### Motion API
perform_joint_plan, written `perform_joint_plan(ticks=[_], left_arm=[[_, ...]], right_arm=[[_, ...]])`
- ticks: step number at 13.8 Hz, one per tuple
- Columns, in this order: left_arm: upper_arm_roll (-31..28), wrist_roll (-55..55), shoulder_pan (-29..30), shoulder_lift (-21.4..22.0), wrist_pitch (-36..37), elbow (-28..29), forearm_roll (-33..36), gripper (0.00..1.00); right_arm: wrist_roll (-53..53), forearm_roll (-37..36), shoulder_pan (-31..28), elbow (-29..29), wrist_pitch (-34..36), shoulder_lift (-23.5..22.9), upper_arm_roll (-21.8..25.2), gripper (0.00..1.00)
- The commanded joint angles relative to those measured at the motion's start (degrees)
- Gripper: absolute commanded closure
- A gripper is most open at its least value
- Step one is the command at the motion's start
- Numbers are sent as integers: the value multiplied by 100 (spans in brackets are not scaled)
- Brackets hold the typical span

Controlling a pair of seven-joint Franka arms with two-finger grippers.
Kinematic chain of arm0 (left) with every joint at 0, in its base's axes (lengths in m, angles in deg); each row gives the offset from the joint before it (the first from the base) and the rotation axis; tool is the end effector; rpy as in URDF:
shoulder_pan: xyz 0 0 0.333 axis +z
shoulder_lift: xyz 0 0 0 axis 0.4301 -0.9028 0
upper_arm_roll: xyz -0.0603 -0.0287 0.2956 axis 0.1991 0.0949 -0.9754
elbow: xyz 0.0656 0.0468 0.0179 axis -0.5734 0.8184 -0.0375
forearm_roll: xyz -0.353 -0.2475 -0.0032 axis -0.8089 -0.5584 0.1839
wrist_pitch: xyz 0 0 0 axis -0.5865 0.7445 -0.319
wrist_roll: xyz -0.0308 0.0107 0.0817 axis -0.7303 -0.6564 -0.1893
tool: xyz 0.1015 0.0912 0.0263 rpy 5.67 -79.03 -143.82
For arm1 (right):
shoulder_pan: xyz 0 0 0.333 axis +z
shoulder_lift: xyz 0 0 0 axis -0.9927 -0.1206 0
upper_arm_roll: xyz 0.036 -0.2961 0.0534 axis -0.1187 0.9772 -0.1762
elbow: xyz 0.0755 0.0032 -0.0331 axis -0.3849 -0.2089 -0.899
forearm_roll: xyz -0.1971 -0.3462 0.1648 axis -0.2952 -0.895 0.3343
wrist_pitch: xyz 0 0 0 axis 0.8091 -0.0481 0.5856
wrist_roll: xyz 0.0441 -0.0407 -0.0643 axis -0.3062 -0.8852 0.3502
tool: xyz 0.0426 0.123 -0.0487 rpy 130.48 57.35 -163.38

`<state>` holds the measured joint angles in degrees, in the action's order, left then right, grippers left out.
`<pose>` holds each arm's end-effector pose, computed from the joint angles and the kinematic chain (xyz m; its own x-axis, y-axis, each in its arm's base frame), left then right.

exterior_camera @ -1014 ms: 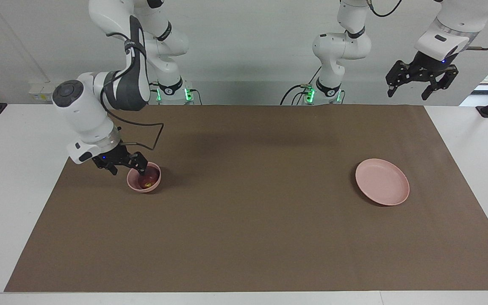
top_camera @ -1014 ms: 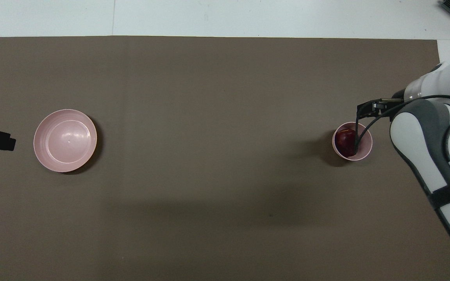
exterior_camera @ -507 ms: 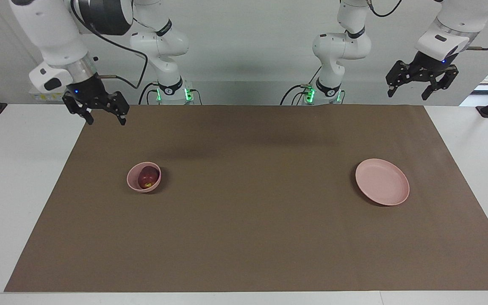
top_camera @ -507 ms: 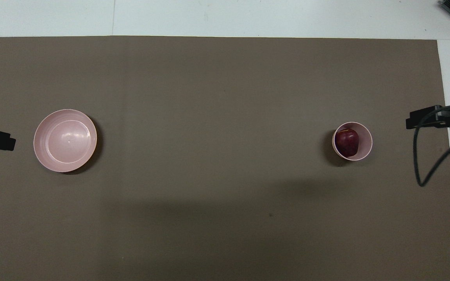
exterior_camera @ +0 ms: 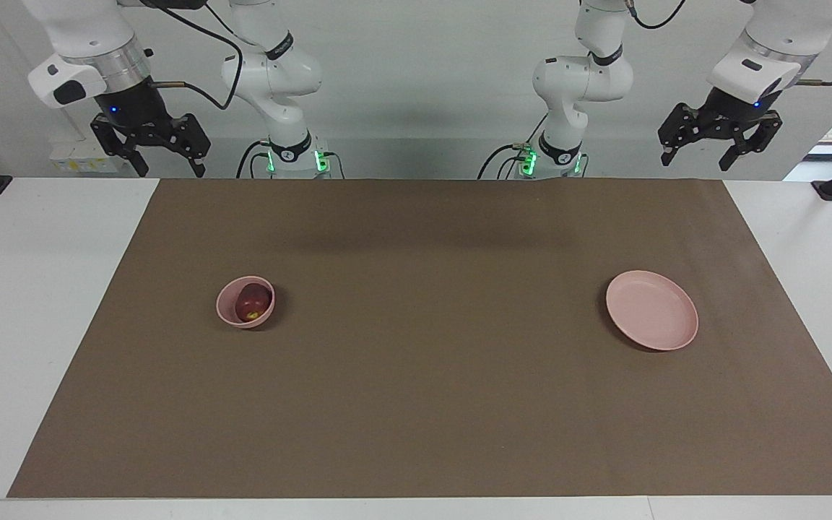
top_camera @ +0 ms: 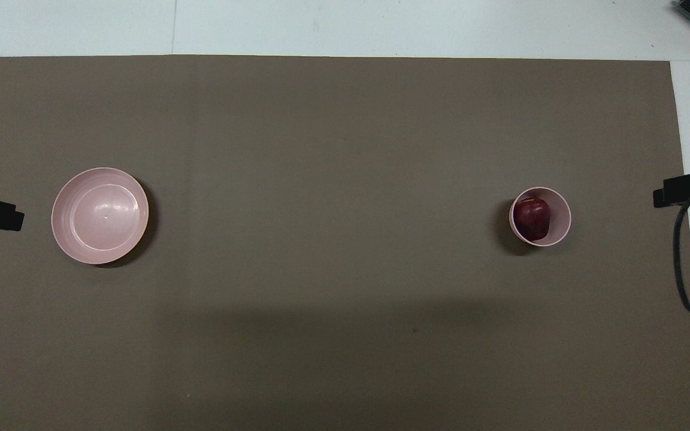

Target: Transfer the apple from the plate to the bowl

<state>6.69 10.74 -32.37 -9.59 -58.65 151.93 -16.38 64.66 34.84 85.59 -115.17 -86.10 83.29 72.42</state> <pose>0.5587 -0.0354 0.6412 0.9820 -0.1888 -0.0106 -0.1889 -0.9820 -0.0022 0.5706 -0.0393 0.6180 0.9972 -0.0685 0.0285 -0.0680 -0.9975 -0.0194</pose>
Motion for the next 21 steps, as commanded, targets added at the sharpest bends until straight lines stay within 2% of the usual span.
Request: perform_joint_plan(ticks=[1, 21], left_arm=[[-8, -44, 57, 89, -107, 104, -72, 0], [-16, -122, 154, 124, -81, 148, -81, 0]], right_arm=[[-68, -126, -138, -9, 15, 87, -74, 0], [-32, -82, -41, -35, 95, 219, -145, 0]])
